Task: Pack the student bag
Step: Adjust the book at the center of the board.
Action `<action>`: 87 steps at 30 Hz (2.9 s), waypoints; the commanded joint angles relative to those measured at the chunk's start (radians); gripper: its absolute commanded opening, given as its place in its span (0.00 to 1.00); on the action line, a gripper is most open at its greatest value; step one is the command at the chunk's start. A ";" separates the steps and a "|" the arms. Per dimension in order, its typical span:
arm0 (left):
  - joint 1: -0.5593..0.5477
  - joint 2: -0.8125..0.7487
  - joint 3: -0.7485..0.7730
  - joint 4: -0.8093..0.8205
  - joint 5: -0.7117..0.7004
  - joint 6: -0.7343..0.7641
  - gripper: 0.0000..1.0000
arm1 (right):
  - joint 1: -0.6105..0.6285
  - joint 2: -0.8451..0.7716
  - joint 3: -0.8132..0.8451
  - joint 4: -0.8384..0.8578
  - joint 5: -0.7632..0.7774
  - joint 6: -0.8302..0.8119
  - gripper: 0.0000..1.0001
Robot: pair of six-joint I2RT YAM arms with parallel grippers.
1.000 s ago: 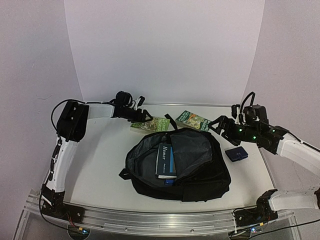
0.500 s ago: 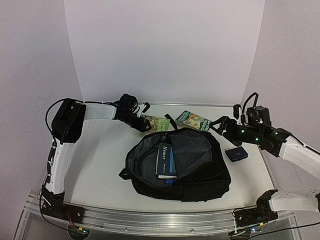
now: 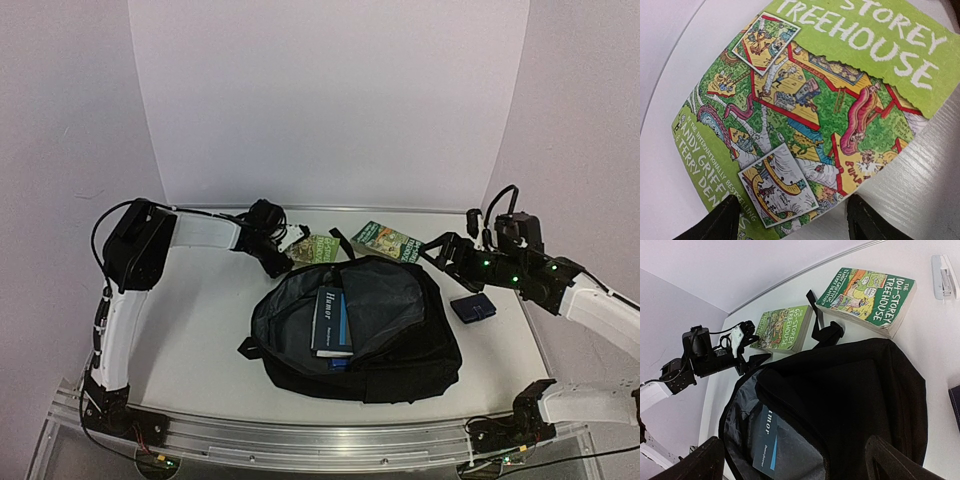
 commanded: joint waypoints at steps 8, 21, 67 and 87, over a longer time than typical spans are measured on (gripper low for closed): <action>-0.020 0.014 -0.042 0.043 -0.099 0.096 0.30 | -0.003 0.003 0.010 0.044 -0.012 -0.018 0.97; -0.023 -0.010 -0.040 -0.070 -0.079 -0.002 0.00 | -0.003 0.024 0.024 0.060 -0.040 -0.029 0.97; -0.023 -0.213 -0.117 -0.318 -0.193 -0.292 0.85 | -0.003 -0.120 -0.029 0.074 -0.080 0.013 0.97; -0.005 -0.186 -0.189 -0.176 -0.261 -0.171 0.29 | -0.003 -0.137 -0.033 0.075 -0.087 0.020 0.97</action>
